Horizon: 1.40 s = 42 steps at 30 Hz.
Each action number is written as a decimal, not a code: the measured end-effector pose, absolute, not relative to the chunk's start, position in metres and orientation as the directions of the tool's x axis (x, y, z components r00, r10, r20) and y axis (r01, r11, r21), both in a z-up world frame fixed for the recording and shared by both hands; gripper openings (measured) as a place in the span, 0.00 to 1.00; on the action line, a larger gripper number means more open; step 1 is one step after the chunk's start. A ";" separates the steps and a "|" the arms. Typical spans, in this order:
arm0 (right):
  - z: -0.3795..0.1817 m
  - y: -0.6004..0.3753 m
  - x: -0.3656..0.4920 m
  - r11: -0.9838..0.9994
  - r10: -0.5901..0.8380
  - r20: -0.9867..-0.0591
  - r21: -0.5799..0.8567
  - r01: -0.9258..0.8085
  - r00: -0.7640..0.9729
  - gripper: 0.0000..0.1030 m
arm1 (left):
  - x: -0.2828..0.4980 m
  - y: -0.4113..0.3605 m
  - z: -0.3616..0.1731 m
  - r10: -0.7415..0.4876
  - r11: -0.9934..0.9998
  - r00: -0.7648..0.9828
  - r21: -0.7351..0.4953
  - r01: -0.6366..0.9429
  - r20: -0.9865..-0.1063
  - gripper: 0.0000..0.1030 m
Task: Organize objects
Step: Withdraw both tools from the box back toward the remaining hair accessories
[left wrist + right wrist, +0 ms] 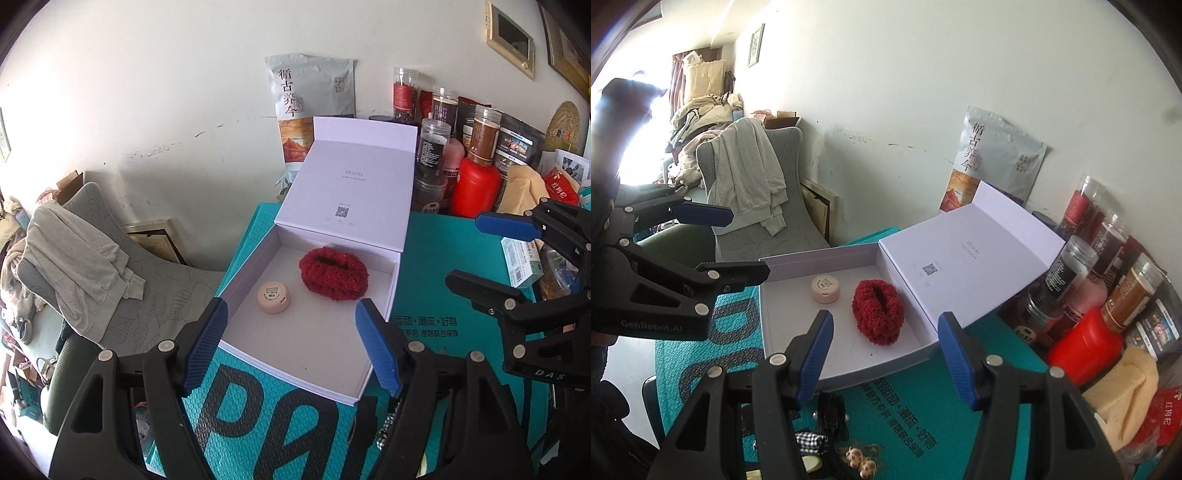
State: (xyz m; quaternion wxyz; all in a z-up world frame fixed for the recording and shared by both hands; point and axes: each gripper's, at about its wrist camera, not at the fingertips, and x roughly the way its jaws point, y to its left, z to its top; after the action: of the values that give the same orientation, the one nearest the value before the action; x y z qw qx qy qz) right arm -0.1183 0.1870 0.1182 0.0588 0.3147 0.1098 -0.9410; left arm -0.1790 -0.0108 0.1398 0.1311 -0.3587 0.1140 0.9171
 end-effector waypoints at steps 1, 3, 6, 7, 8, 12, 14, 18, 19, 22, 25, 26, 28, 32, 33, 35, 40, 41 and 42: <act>0.120 0.186 -0.112 -0.969 -0.041 -0.601 -0.172 0.178 -0.798 0.58 | -0.172 -0.011 0.143 0.162 -0.940 -0.713 0.114 -0.323 -0.682 0.69; 0.123 0.185 -0.102 -0.969 -0.042 -0.595 -0.172 0.178 -0.802 0.58 | -0.157 -0.010 0.149 0.166 -0.938 -0.724 0.119 -0.325 -0.669 0.71; 0.125 0.184 -0.088 -0.971 -0.044 -0.584 -0.166 0.173 -0.810 0.65 | -0.137 -0.010 0.155 0.163 -0.940 -0.739 0.125 -0.318 -0.654 0.72; 0.126 0.183 -0.083 -0.971 -0.046 -0.580 -0.164 0.172 -0.814 0.65 | -0.130 -0.010 0.157 0.165 -0.940 -0.740 0.123 -0.317 -0.652 0.72; 0.127 0.182 -0.078 -0.972 -0.048 -0.574 -0.162 0.172 -0.817 0.65 | -0.125 -0.010 0.158 0.165 -0.941 -0.740 0.122 -0.317 -0.653 0.72; 0.126 0.182 -0.062 -0.973 -0.062 -0.572 -0.148 0.177 -0.818 0.65 | -0.101 -0.010 0.159 0.185 -0.940 -0.736 0.103 -0.327 -0.651 0.72; 0.124 0.181 -0.055 -0.974 -0.064 -0.576 -0.143 0.178 -0.815 0.65 | -0.089 -0.010 0.159 0.178 -0.941 -0.743 0.109 -0.320 -0.645 0.74; 0.119 0.182 -0.042 -0.975 -0.061 -0.577 -0.140 0.173 -0.815 0.65 | -0.069 -0.008 0.156 0.172 -0.943 -0.754 0.115 -0.312 -0.635 0.76; 0.117 0.182 -0.038 -0.976 -0.063 -0.579 -0.136 0.172 -0.813 0.65 | -0.064 -0.008 0.154 0.173 -0.943 -0.753 0.113 -0.312 -0.635 0.77; 0.112 0.182 -0.031 -0.977 -0.063 -0.583 -0.131 0.170 -0.810 0.65 | -0.051 -0.007 0.149 0.178 -0.944 -0.747 0.102 -0.313 -0.641 0.77; 0.107 0.183 -0.023 -0.978 -0.065 -0.586 -0.123 0.168 -0.807 0.65 | -0.041 -0.006 0.141 0.183 -0.945 -0.737 0.090 -0.314 -0.650 0.79; 0.104 0.183 -0.020 -0.979 -0.065 -0.590 -0.120 0.167 -0.805 0.65 | -0.039 -0.005 0.139 0.183 -0.946 -0.734 0.087 -0.313 -0.654 0.79; 0.100 0.183 -0.015 -0.979 -0.065 -0.594 -0.118 0.167 -0.802 0.65 | -0.033 -0.004 0.133 0.188 -0.946 -0.729 0.078 -0.315 -0.659 0.79; 0.091 0.182 -0.007 -0.979 -0.061 -0.605 -0.120 0.167 -0.794 0.65 | -0.024 -0.003 0.120 0.188 -0.950 -0.727 0.067 -0.306 -0.660 0.80; 0.088 0.182 -0.005 -0.979 -0.060 -0.609 -0.120 0.167 -0.791 0.65 | -0.021 -0.003 0.117 0.187 -0.951 -0.726 0.064 -0.304 -0.661 0.80; 0.082 0.182 -0.001 -0.979 -0.058 -0.616 -0.119 0.166 -0.786 0.65 | -0.016 -0.004 0.109 0.187 -0.952 -0.719 0.058 -0.302 -0.669 0.80; 0.070 0.182 0.007 -0.980 -0.063 -0.628 -0.107 0.166 -0.776 0.65 | -0.006 -0.006 0.090 0.181 -0.958 -0.707 0.040 -0.284 -0.683 0.80; 0.066 0.181 0.009 -0.980 -0.063 -0.631 -0.106 0.167 -0.773 0.65 | -0.005 -0.007 0.087 0.180 -0.959 -0.705 0.038 -0.282 -0.685 0.80; 0.064 0.181 0.010 -0.980 -0.063 -0.633 -0.106 0.167 -0.771 0.65 | -0.004 -0.007 0.083 0.179 -0.959 -0.703 0.036 -0.280 -0.688 0.80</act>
State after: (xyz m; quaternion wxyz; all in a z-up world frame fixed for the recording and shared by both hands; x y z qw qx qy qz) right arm 0.0099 0.1814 0.0643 0.0612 0.3327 0.0781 -0.9378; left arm -0.0037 -0.0071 0.0828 0.1248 -0.3648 0.0689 0.9201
